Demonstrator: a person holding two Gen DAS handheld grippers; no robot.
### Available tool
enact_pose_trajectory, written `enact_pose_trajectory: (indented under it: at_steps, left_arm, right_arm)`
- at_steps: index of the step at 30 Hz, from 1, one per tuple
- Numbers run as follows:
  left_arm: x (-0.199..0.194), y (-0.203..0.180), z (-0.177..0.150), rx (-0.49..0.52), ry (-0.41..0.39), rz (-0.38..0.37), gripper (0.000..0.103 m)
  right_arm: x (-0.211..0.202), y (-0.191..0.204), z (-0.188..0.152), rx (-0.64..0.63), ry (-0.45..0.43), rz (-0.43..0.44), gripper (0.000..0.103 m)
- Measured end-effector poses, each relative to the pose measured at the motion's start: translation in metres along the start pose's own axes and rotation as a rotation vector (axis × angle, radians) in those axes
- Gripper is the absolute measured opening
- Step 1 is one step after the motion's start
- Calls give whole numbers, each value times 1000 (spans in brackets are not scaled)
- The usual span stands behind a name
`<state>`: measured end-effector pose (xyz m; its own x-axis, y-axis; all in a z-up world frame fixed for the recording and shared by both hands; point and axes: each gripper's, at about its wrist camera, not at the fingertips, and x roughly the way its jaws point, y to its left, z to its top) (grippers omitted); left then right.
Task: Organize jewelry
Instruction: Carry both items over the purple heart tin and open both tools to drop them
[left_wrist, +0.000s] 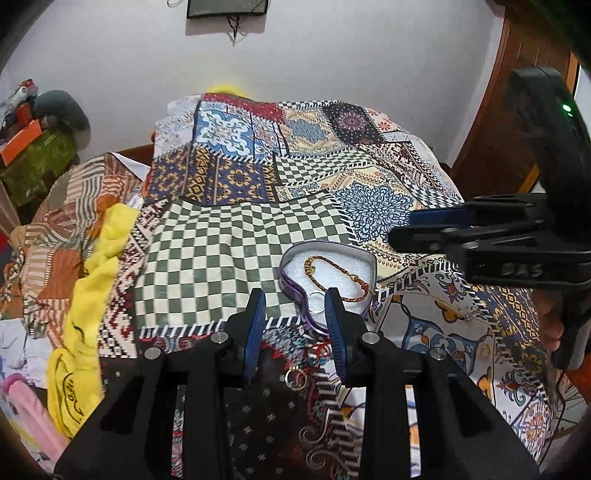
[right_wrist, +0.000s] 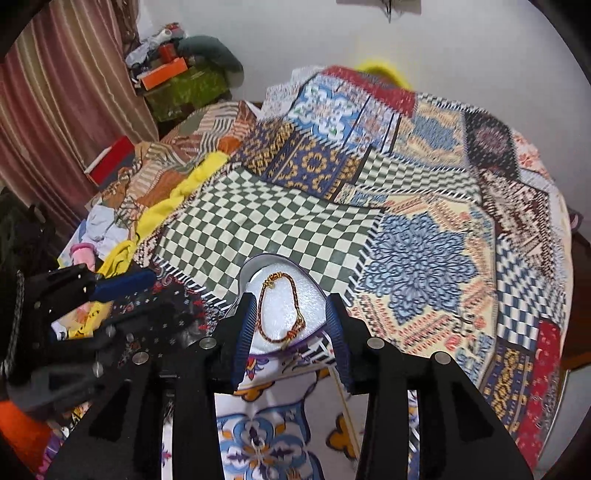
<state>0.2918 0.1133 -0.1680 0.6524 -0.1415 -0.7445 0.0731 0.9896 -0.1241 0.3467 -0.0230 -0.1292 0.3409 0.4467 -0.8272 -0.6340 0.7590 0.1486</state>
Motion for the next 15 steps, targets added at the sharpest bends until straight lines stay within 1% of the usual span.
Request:
enact_pose_trajectory:
  at_steps: [4,7,9,15]
  left_arm:
    - [-13,0,-7,11,-4,4,32]
    - [-16,1,-15,18,10,8,32]
    - [-15,2,-22,21,27,8,32]
    - [-5,4,-44,20,88,4,32]
  right_arm:
    - [-22,-3,-11,-16,-46,-35,36]
    - [-29,-9,-23,-24,-60,-91,40]
    - [-32,-17,-32,-17,-54,-112,40]
    - [-36,-41,-61,34,-22,-122,40]
